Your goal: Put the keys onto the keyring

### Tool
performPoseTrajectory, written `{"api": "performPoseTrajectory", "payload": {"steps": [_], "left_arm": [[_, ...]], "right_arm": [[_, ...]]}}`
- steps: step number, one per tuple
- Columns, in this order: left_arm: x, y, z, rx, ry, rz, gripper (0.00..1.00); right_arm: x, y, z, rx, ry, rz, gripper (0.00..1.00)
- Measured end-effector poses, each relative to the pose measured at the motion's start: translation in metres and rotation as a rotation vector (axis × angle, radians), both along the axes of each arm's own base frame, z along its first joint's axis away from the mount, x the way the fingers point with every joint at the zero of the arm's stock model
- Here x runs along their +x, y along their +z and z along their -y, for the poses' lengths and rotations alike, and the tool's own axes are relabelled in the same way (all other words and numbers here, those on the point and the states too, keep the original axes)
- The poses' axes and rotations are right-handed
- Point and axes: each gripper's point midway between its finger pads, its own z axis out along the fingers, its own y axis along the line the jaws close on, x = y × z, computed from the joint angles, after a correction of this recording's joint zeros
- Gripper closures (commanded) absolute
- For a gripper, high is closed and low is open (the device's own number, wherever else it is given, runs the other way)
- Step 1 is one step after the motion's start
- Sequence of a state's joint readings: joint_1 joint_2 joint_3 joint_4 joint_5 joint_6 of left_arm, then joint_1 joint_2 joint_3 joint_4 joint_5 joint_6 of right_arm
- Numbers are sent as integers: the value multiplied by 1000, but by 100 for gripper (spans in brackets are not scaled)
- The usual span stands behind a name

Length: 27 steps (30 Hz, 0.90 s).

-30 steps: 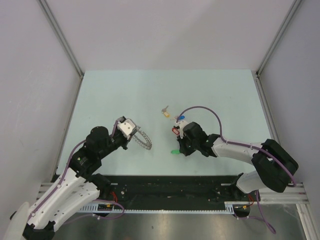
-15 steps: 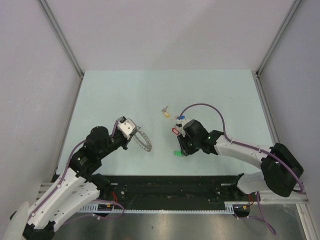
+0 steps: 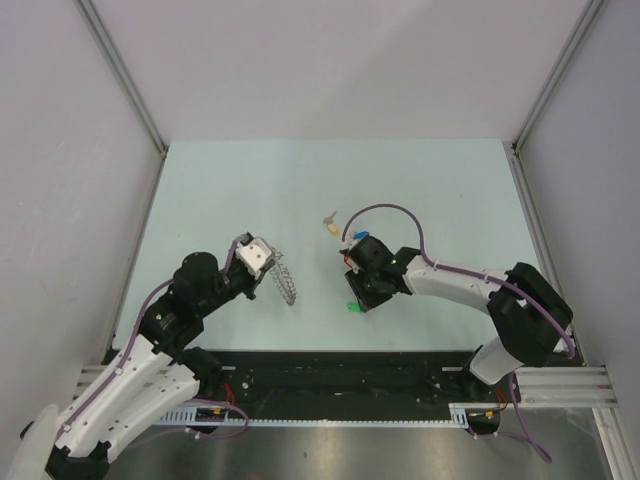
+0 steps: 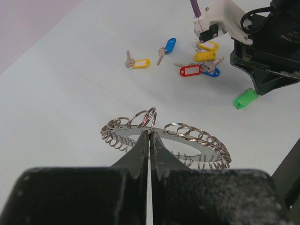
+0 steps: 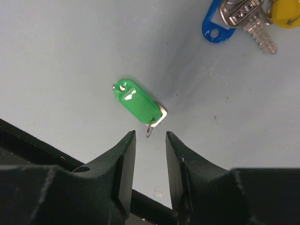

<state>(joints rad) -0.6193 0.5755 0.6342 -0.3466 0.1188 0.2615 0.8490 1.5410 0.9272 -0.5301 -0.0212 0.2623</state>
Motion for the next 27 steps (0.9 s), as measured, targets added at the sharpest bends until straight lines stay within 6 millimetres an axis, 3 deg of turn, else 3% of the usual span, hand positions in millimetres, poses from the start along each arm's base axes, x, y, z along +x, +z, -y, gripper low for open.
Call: {"api": "performPoseTrajectory", "payload": {"steps": [18,27], "left_arm": [[-1,0,1,-2,-8,-2,100],[-2,0,2,-3,-15,-3,99]], "right_arm": [[1,-18,-1,-156,12,-3,82],[1,-19,2,-183,14,5,99]]}}
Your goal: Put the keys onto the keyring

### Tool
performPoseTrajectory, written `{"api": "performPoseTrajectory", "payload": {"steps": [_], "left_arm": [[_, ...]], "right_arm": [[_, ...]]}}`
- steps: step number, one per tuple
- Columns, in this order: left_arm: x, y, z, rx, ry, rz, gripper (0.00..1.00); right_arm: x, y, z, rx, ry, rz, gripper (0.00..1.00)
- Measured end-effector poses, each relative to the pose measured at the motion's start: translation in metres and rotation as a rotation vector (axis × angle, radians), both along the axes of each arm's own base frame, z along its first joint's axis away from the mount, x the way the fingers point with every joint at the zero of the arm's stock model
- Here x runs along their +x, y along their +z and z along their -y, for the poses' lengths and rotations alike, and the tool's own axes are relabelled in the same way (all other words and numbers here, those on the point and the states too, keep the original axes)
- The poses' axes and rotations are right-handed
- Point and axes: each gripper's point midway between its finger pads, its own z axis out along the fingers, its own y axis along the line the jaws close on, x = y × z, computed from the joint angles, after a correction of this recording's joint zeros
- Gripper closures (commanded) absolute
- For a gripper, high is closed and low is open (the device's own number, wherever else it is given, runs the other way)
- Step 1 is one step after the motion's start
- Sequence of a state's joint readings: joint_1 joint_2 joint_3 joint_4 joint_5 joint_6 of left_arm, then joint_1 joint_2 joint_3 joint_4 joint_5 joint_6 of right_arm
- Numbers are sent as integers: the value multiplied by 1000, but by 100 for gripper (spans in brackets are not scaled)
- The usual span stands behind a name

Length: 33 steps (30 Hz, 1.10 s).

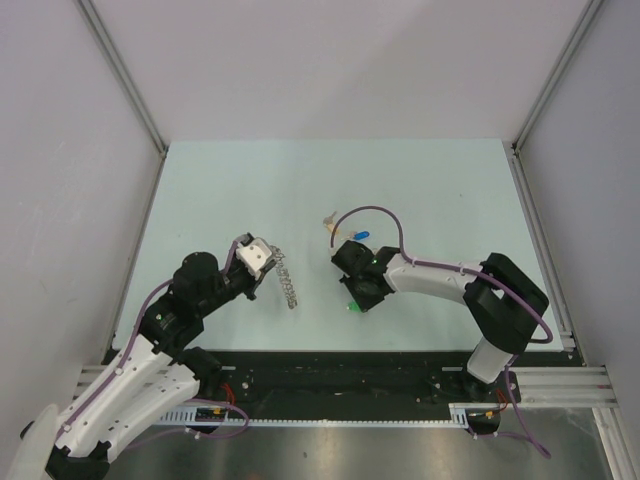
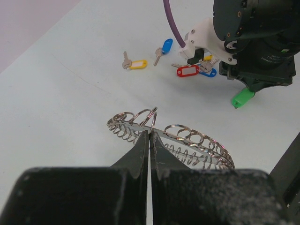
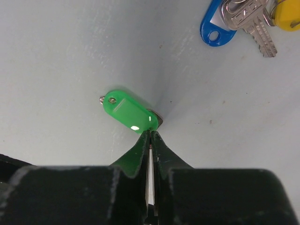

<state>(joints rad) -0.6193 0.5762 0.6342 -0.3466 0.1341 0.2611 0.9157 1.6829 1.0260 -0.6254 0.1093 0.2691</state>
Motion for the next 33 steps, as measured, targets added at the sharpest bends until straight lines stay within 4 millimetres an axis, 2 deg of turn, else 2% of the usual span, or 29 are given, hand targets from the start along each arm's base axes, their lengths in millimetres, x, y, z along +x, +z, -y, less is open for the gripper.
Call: {"api": "performPoseTrajectory", "payload": {"steps": [6,9,13,15,21,27,33], "left_arm": [[0,0,0,0,0,0,100],[0,0,0,0,0,0,99],[0,0,0,-1,-1,0,100],[0,0,0,-1,-4,0,100],[-3,1,3,-7,-22,-2,99],[-6,1,7,-14,-49,-6,100],[-10,0,13,-19,-89,-18,100]], "right_arm": [[4,8,-2,12,5,31,100],[9,23,-6,50,12,79,100],[21,53,-18,139,26,185,100],[28,72,-28,225,35,262,100],[33,116,-34,505,54,490,100],[32,142,-26,794,52,649,100],[23,168,-36,999,113,712,100]]}}
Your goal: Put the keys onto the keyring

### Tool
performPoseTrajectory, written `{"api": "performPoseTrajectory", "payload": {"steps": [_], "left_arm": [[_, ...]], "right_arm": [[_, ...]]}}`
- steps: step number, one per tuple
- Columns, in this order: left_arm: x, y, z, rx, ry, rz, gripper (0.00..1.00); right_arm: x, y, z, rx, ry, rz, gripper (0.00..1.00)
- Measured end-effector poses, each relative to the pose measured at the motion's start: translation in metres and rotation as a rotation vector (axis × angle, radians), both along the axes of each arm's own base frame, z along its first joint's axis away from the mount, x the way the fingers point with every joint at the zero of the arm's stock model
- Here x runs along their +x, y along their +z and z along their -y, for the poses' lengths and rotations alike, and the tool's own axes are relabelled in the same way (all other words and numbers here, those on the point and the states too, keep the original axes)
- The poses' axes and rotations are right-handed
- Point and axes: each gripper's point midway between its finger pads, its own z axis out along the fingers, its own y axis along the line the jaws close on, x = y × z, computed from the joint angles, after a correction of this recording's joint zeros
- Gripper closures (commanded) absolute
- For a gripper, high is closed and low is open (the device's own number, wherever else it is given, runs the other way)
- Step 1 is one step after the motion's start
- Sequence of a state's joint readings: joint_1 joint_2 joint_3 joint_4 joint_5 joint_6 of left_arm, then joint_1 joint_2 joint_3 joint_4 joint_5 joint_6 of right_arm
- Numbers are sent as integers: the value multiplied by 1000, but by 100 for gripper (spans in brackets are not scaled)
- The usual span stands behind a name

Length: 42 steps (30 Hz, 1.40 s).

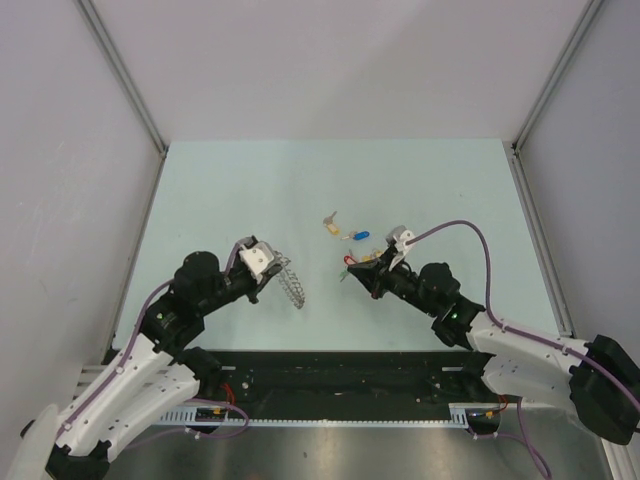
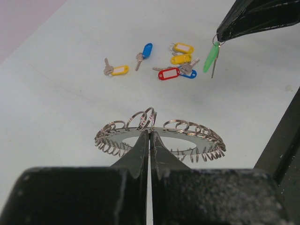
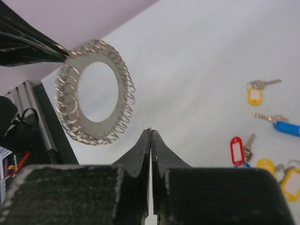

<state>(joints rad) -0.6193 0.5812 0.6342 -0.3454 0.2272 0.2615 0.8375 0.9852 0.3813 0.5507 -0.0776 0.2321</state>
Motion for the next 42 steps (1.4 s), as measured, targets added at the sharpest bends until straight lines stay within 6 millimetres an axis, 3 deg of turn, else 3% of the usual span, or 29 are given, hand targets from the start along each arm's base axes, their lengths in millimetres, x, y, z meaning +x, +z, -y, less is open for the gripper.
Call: {"api": "performPoseTrajectory", "payload": {"steps": [6,10,17,23,29,42], "left_arm": [[-3,-5,6,2,-39,-23,100],[-4,-5,7,1,-44,-26,100],[-4,-1,5,-5,-36,-11,100],[-2,1,3,-8,-23,-1,100],[-1,4,1,-11,-8,11,100],[0,11,-5,-22,24,42,99]], "right_arm": [[-11,35,-13,131,99,86,100],[-10,33,-18,145,124,80,100],[5,-4,-13,63,84,-6,100],[16,-60,-12,-65,62,-128,100],[25,-102,-24,-148,68,-222,100],[40,-149,-63,-174,90,-243,98]]}}
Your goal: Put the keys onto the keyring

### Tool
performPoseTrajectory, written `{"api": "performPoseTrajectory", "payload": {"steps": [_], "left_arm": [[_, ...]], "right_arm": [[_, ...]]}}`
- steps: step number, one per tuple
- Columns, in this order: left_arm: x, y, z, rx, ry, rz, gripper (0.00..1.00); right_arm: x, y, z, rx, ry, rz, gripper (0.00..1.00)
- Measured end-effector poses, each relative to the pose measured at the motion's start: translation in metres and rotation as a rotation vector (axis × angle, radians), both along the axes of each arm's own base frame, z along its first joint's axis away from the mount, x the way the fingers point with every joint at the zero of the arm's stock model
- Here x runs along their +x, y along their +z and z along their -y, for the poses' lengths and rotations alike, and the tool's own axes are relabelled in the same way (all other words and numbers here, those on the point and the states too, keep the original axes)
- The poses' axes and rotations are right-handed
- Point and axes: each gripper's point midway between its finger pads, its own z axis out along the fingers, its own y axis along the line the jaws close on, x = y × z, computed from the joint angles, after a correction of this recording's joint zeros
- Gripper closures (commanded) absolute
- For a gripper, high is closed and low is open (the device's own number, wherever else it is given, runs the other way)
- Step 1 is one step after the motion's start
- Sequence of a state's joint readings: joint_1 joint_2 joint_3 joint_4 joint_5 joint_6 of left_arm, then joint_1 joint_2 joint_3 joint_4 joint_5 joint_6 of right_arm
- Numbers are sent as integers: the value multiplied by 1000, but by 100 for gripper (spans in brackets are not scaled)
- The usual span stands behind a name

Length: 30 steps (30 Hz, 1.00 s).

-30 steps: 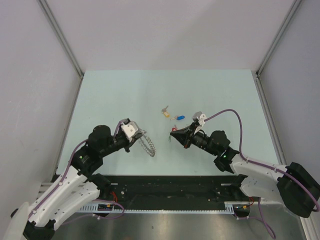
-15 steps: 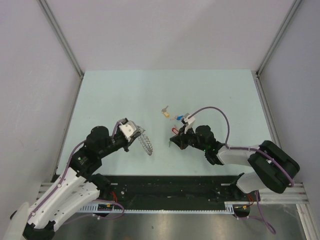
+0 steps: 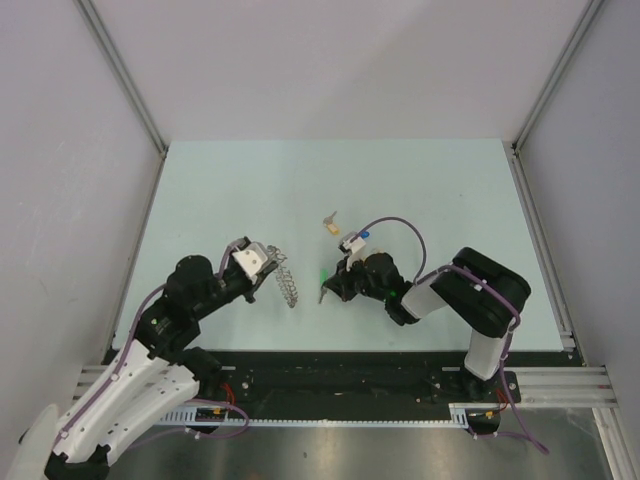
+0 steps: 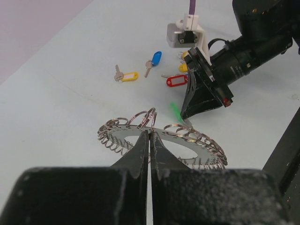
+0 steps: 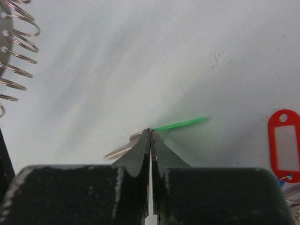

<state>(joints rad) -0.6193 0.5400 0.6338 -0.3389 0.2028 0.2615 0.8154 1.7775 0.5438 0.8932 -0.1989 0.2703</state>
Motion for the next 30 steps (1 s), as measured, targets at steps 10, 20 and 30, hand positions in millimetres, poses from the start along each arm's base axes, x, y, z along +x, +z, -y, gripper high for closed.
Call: {"api": "performPoseTrajectory", "payload": {"steps": [10,20,30], "left_arm": [[0,4,-3,-7,16,16,99],[2,12,-12,-22,61,53,99],[5,11,-27,-26,154,48,100]], "right_arm": [[-9,-12,-11,11,11,-15,67],[7,39,-4,-102,-45,4,58],[32,71,-12,-410,43,1,61]]}}
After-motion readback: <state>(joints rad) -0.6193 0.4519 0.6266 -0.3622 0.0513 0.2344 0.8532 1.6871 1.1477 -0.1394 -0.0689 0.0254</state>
